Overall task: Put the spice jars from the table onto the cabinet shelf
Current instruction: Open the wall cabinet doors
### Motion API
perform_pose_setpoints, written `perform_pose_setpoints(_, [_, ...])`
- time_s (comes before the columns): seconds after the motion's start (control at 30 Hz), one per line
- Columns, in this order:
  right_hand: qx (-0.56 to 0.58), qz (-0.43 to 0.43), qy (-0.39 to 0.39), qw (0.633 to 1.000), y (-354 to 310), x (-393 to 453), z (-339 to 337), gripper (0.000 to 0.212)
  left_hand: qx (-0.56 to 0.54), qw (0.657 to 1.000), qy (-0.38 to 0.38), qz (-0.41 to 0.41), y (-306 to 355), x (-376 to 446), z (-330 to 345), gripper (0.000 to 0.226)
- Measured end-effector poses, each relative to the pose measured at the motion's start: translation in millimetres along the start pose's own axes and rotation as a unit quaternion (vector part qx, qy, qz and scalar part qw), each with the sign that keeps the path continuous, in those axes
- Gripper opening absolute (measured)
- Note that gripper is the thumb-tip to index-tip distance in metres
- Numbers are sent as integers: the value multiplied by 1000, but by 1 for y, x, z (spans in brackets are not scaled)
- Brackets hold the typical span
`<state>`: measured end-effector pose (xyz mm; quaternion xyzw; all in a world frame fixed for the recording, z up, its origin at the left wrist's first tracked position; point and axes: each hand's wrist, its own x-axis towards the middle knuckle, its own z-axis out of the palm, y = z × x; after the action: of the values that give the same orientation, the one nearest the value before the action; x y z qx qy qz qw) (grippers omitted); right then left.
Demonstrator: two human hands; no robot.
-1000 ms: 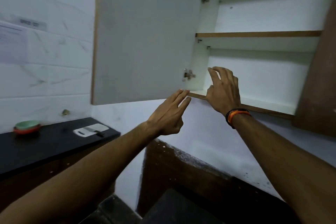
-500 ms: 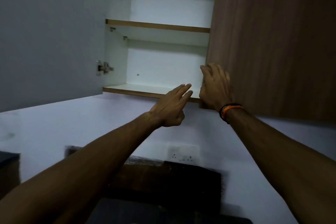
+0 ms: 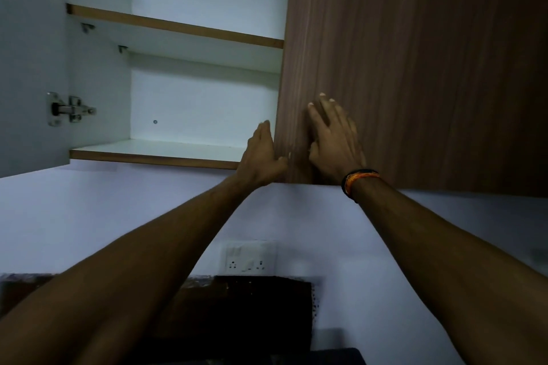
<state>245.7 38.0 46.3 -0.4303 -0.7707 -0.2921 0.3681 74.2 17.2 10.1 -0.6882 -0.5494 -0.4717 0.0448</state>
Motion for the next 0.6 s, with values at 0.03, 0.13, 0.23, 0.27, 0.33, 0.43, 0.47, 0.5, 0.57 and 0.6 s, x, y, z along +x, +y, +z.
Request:
perform_pose_setpoints(0.03, [-1,2,-9,1000,1,3,3,79,-37,999,1,-18,1,5,2,92])
perform_pose_setpoints(0.13, [21,17,-38,999,0,7,14,79,-134,989,-14,-54,4,15,8,88])
perform_pose_setpoints(0.23, [57,45,-51,996,-5,3,25,78,-183,979,-48,-72,2,22,13,79])
perform_pose_setpoints(0.27, [63,55,-54,995,-6,0,29,77,-198,975,-54,-80,0,24,14,76])
perform_pose_setpoints(0.33, [66,69,-56,994,-10,-5,34,76,-226,967,-55,-102,-4,25,15,70])
perform_pose_setpoints(0.43, [56,76,-25,995,-14,-9,33,72,-249,962,-51,-98,-8,21,13,58])
perform_pose_setpoints(0.47, [50,72,-3,996,-15,-10,30,69,-259,961,-50,-88,-8,17,11,55])
perform_pose_setpoints(0.5, [49,67,23,996,-16,-10,26,67,-274,957,-52,-77,-8,12,9,53])
perform_pose_setpoints(0.57, [70,61,77,993,-20,-11,14,64,-308,948,-62,-49,-3,-1,5,53])
perform_pose_setpoints(0.6, [89,65,103,989,-24,-12,7,63,-321,944,-72,-32,1,-10,3,54])
